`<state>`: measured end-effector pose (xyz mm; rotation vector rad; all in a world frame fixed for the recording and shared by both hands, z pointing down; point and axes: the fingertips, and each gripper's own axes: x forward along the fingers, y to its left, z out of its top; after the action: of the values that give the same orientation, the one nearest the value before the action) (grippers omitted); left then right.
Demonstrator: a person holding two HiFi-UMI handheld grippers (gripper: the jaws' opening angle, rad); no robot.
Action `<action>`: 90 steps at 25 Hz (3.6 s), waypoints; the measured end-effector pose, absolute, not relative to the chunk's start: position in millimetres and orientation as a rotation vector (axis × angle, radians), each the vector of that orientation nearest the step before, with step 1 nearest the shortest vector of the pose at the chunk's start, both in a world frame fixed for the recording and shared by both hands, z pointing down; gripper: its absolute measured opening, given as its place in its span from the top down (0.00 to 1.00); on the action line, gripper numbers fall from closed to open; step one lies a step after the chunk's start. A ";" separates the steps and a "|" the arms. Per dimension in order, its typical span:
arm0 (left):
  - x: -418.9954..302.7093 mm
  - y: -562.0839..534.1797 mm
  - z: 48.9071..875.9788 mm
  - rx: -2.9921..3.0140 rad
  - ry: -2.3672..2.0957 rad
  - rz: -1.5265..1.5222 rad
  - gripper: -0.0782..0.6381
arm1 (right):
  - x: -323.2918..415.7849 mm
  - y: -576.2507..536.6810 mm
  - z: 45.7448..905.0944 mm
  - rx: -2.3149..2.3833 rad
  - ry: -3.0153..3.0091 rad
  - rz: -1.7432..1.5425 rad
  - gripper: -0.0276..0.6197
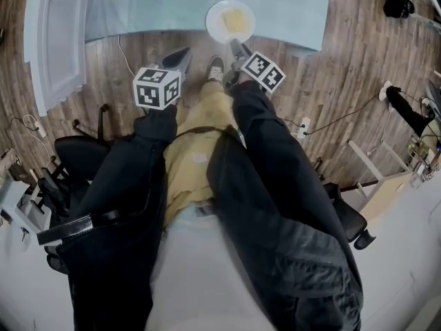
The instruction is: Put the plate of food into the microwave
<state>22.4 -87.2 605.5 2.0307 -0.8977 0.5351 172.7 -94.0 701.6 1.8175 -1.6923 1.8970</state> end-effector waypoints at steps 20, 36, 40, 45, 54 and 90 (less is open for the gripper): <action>-6.7 -96.1 609.6 1.996 -0.921 0.503 0.89 | 153.4 -107.9 682.5 1.781 -1.901 2.433 0.94; -76.0 -120.2 603.4 1.963 -1.033 0.420 0.89 | 27.1 -157.8 645.2 1.362 -2.150 2.397 0.94; -100.4 -130.7 604.0 1.981 -1.035 0.442 0.89 | -15.8 -192.4 638.6 1.298 -2.195 2.398 0.94; -115.9 -142.7 600.4 2.019 -1.027 0.460 0.89 | -48.3 -230.5 629.7 1.277 -2.236 2.387 0.94; -147.6 -154.1 614.6 2.008 -0.997 0.446 0.89 | -104.2 -300.4 635.5 1.340 -2.234 2.452 0.94; -118.3 -193.3 492.6 2.187 -1.143 0.258 0.89 | -73.3 -223.2 483.2 1.175 -2.589 1.212 0.96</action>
<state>-118.3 -193.3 492.6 2.1871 -1.1435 0.2581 -73.3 -223.2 483.2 1.1750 -2.5894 1.2118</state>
